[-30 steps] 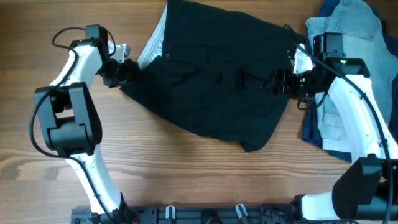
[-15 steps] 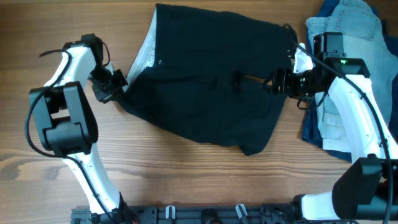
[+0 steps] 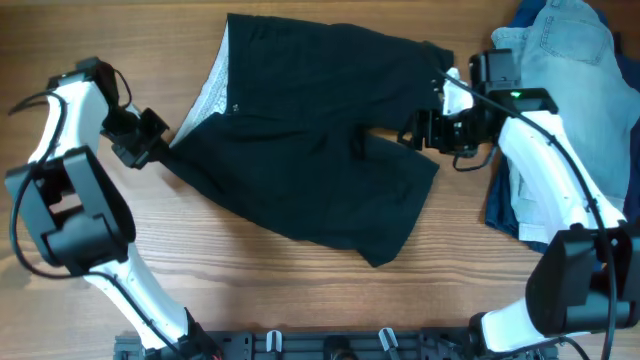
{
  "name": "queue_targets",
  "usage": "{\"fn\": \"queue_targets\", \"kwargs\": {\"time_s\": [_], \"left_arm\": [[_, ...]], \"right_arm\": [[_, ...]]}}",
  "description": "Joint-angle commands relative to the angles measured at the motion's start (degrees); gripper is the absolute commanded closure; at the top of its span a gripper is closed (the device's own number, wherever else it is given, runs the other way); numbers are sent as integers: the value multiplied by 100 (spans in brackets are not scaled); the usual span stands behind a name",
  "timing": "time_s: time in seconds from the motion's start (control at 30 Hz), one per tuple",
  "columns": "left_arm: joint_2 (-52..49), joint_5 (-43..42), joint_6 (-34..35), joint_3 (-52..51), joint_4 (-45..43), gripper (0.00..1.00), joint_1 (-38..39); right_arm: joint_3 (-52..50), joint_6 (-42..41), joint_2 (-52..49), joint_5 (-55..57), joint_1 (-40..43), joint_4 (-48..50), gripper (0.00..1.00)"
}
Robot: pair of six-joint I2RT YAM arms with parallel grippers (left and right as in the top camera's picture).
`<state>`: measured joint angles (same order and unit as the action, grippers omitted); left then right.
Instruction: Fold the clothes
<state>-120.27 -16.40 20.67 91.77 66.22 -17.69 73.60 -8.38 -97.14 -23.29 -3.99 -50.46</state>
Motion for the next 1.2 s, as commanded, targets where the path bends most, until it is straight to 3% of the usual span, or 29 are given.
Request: {"fn": "queue_targets", "kwargs": {"time_s": [0.0,0.07,0.1,0.17,0.2,0.37,0.6,0.87,0.93,0.97,1.1,1.13,1.17], "left_arm": [[243,-7,-313,-4,-48,96,-17],[328,-24,-863,-2,28,96,26],[363,-17,-1080,-4,63,90,52],[372,136,-1298,-4,146,58,98],[369,192,-1298,-4,157,51,114],[369,192,-1298,-4,-61,52,136],[369,190,-1294,-4,-264,55,197],[369,190,-1296,-4,-306,54,422],[369,190,-1296,-4,-317,54,448],[369,190,-1296,-4,-323,54,448],[369,192,-1296,-4,-326,54,446],[369,192,-1296,-4,-330,54,446],[369,192,-1296,-4,-332,56,446]], "right_arm": [[59,-645,168,452,-20,-299,20],[57,-730,555,575,-20,-782,20],[57,-732,704,588,-20,-931,18],[52,-857,1084,597,-131,-1493,16],[24,-905,1189,621,-254,-1707,16],[-800,-1829,1467,1165,-1639,-1937,16],[-2234,-4190,1464,1847,-4083,-1058,16],[-3370,-4476,1451,2428,-4356,837,22],[-3390,-4472,1451,2608,-4356,1073,29],[-3390,-4472,1451,2734,-4356,1137,44],[-3390,-4470,1449,2830,-4356,1231,76],[-3388,-4474,1449,2848,-4356,1228,91],[-3386,-4503,1458,2848,-4323,1228,96]]}}
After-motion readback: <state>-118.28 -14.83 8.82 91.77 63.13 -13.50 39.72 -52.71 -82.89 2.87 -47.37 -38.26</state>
